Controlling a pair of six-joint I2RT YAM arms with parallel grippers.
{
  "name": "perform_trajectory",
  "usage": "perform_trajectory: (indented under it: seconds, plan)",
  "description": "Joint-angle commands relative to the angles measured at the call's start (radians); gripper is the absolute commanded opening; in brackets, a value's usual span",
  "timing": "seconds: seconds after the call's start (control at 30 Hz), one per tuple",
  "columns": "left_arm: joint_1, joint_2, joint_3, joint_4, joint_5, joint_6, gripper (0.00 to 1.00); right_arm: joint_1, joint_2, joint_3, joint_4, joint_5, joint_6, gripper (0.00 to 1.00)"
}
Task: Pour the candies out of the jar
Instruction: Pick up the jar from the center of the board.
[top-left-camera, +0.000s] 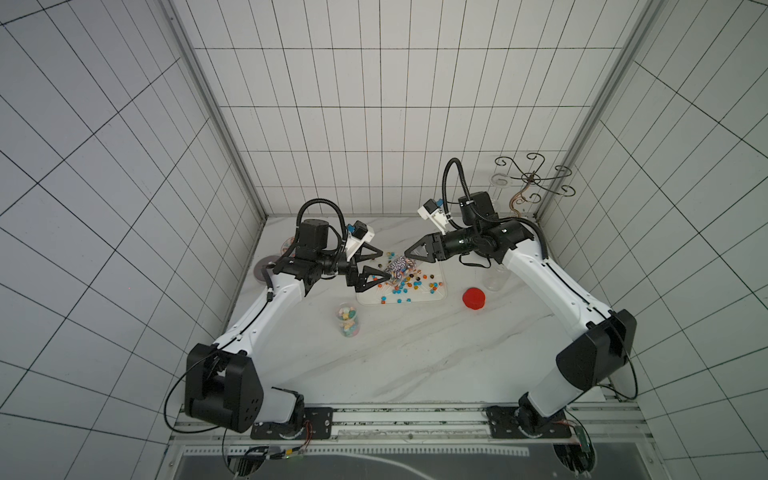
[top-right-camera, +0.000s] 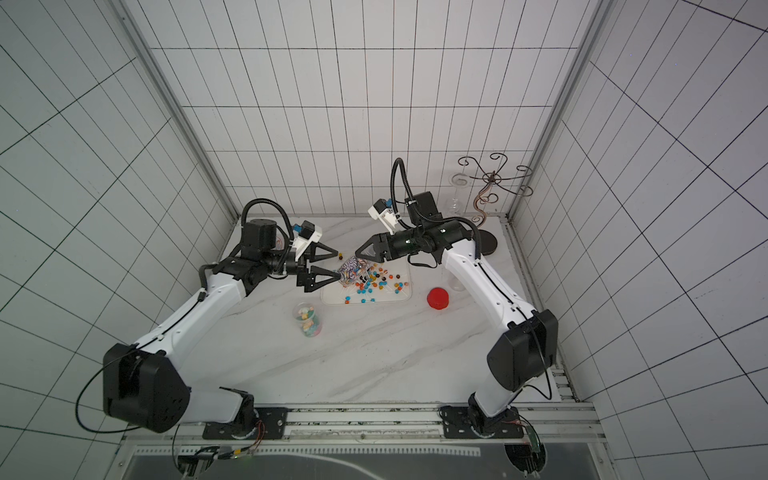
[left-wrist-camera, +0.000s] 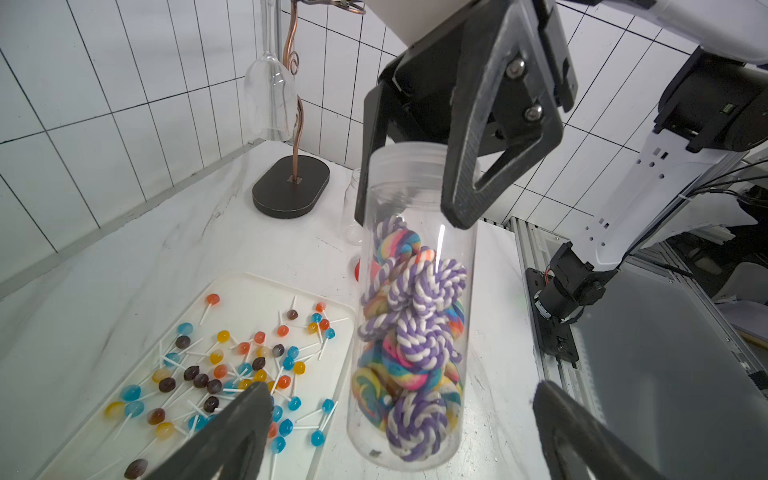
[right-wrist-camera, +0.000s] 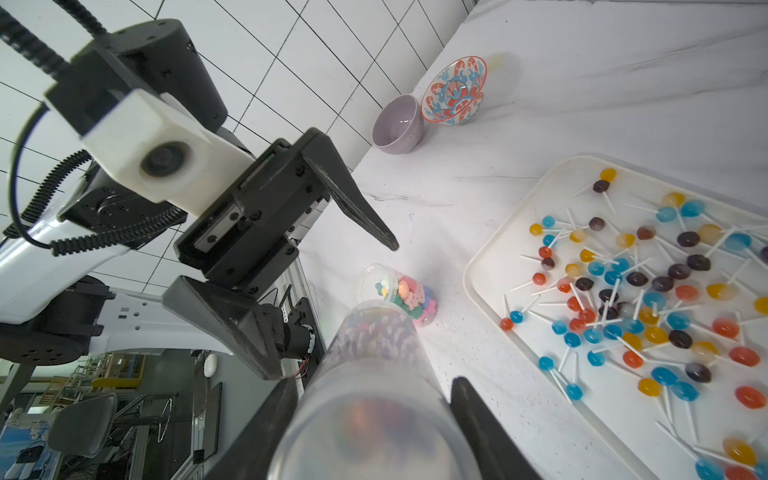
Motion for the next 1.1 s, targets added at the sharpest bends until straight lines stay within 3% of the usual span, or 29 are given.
perform_trajectory:
  seconds: [0.0, 0.53, 0.67, 0.87, 0.93, 1.0, 1.07]
  plan:
    - [-0.007, 0.011, 0.006, -0.017, 0.040, 0.037, 0.97, 0.022, 0.015, 0.127, 0.061, -0.049, 0.022, 0.22]
    - [-0.013, 0.029, 0.015, -0.019, 0.063, 0.029, 0.81, 0.052, 0.040, 0.144, 0.140, -0.064, 0.084, 0.22]
    - [-0.012, 0.032, 0.019, -0.019, 0.063, 0.028, 0.74, 0.055, 0.043, 0.143, 0.148, -0.068, 0.090, 0.22]
    - [-0.013, 0.034, 0.021, -0.020, 0.061, 0.025, 0.54, 0.054, 0.043, 0.135, 0.153, -0.068, 0.093, 0.22]
    - [-0.012, 0.032, 0.022, -0.022, 0.060, 0.026, 0.52, 0.054, 0.041, 0.132, 0.154, -0.068, 0.093, 0.23]
    - [-0.013, 0.029, 0.025, -0.021, 0.059, 0.024, 0.52, 0.054, 0.041, 0.130, 0.154, -0.068, 0.093, 0.25]
    - [-0.013, 0.025, 0.026, -0.025, 0.052, 0.026, 0.50, 0.056, 0.042, 0.126, 0.154, -0.068, 0.092, 0.34]
